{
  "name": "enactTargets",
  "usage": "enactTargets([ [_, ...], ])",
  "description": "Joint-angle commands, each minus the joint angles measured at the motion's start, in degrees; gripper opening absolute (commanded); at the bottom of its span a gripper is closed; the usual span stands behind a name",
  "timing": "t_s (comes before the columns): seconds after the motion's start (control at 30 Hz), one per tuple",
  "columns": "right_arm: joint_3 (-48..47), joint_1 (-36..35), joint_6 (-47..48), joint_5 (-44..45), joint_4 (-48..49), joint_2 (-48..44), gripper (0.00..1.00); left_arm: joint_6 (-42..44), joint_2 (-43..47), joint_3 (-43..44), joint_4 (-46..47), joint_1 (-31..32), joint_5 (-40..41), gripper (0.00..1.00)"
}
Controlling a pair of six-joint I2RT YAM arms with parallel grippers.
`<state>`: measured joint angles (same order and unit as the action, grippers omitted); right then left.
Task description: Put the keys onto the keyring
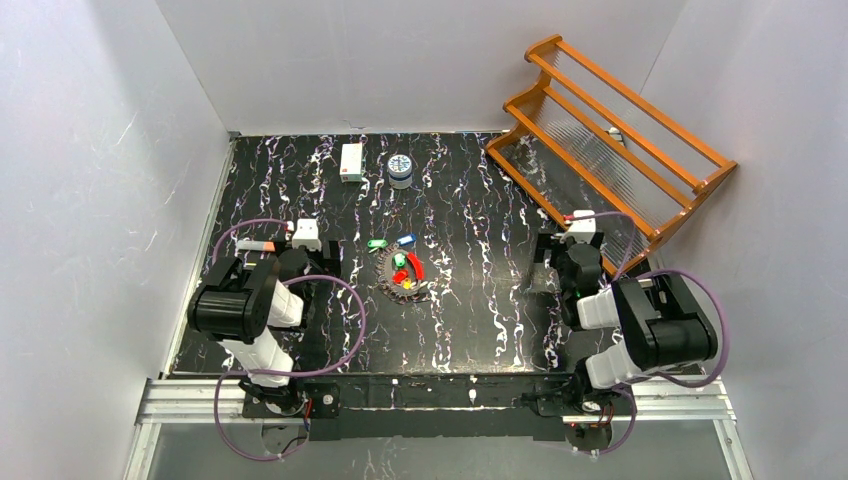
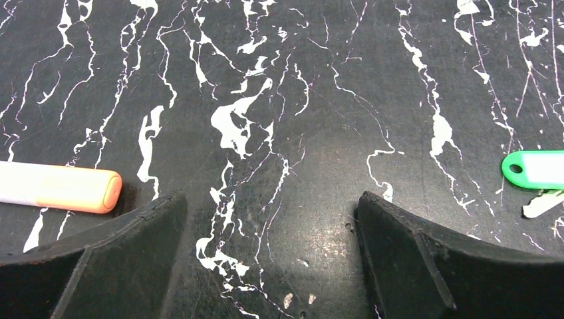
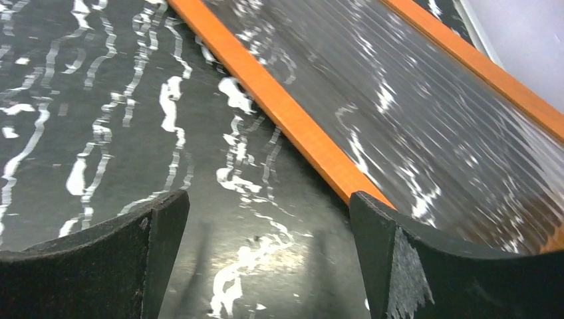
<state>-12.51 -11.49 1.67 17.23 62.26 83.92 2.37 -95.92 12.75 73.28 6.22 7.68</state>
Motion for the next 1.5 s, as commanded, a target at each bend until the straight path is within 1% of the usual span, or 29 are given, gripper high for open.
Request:
enactTargets([
  [0.0, 1.18, 4.68, -2.32, -1.57, 10.67, 3.89, 0.99, 1.05, 0.12, -0.27, 2.31, 0.07, -0.16, 0.98],
  [0.07, -0.16, 5.54, -3.33, -2.43, 9.38, 5.00, 0.99, 1.10, 0.09, -0.23, 2.27, 0.02, -0.07, 0.98],
  [0.13, -1.27, 6.52, -6.05, 0.12, 6.85, 5.87, 0.99, 1.02, 0.05, -0.02, 1.87, 0.02, -0.08, 0.98],
  [0.2, -1.41, 6.67, -6.00, 1.32, 9.65, 7.97, 0.99, 0.78, 0.05, 0.57, 0.99, 0.02, 0.21, 0.98],
  [0.27, -1.87, 6.81, -7.09, 1.56, 6.43, 6.97, 0.99, 0.13, 0.04, 1.13, 0.09, 0.02, 1.67, 0.98],
  [0.37, -0.95, 6.80, -6.49, 1.83, 10.37, 8.16, 0.99, -0.60, -0.01, 1.69, -0.98, 0.02, 3.31, 0.98],
  [0.47, -1.13, 6.81, -6.66, 1.95, 8.91, 7.61, 0.99, -0.75, 0.03, 1.75, -1.29, 0.02, 3.53, 0.98],
  [1.47, -1.08, 6.81, -6.75, 1.90, 9.11, 7.66, 0.99, -0.72, 0.03, 1.84, -1.38, 0.02, 3.48, 0.98],
])
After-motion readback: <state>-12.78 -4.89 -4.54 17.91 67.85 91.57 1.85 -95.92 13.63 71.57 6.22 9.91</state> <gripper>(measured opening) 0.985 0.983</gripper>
